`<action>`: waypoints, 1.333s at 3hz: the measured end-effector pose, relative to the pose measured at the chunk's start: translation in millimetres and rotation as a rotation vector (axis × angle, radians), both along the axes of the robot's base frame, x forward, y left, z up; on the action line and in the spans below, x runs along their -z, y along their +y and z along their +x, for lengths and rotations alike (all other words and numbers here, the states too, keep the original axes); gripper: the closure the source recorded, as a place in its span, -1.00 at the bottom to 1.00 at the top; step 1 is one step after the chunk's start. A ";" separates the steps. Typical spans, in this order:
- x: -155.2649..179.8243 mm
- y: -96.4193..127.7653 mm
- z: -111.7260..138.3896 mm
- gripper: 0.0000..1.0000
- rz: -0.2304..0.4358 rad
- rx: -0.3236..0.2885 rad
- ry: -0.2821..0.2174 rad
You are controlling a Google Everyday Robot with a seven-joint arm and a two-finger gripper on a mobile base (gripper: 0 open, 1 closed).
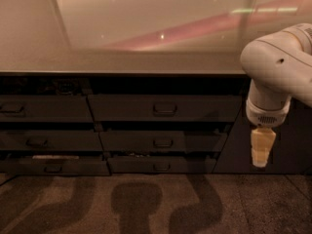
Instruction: Open top drawer
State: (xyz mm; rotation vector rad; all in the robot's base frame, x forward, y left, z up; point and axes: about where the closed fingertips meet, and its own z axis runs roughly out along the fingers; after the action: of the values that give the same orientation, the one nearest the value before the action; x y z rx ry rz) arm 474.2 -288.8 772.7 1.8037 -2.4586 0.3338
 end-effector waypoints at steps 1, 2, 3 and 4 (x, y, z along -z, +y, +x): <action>17.4 -10.3 24.0 -1.00 0.032 0.025 0.057; 19.5 -11.8 28.2 -1.00 0.036 0.029 0.058; 18.9 -11.1 26.3 -1.00 0.096 -0.037 0.061; 14.7 -5.9 18.4 -1.00 0.272 -0.131 0.058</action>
Offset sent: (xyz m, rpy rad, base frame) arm 0.0215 -0.0093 -0.0156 0.0288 0.0518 -0.0226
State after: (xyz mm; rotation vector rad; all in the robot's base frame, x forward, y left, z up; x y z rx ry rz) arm 492.6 -294.7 758.0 2.0493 -2.4516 -0.0493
